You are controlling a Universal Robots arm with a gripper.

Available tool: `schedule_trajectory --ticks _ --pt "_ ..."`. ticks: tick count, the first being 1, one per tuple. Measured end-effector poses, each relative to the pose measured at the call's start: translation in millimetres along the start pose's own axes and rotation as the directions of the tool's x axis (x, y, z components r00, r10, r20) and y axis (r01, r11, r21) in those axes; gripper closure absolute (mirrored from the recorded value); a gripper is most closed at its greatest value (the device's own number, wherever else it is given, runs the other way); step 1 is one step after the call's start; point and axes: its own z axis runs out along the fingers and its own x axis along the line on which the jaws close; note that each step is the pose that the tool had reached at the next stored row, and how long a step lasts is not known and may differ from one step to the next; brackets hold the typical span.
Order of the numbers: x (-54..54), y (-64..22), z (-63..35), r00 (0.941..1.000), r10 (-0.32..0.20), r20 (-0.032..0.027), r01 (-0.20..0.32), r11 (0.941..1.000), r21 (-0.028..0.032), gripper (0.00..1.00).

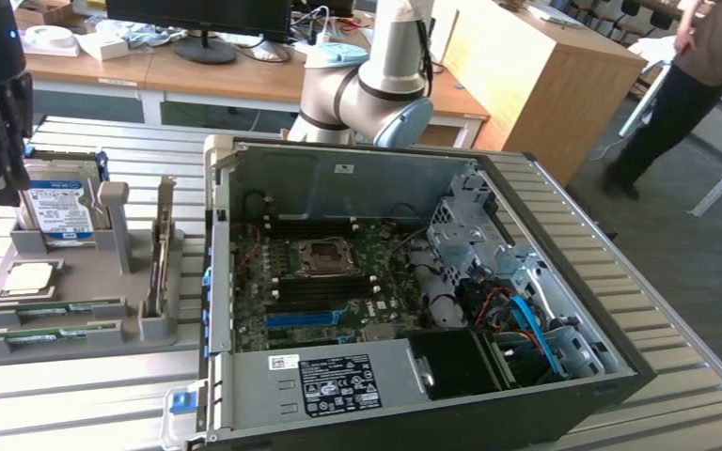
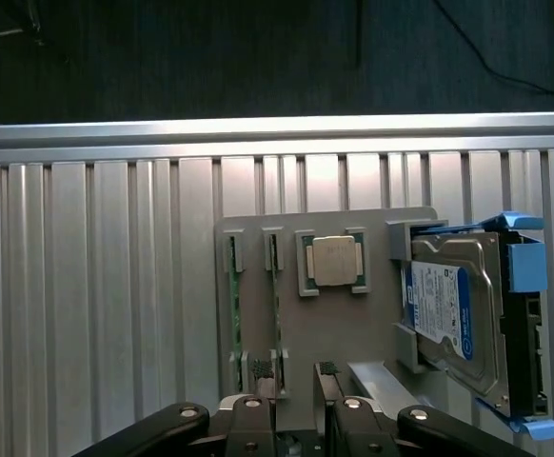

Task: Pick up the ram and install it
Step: 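Pick up the ram and move it above insertion slot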

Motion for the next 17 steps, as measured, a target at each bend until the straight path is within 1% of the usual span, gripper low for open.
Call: schedule_trajectory --ticks 17 --pt "0.4 -0.8 18.9 1.0 -0.001 0.0 0.001 1.0 0.0 0.7"
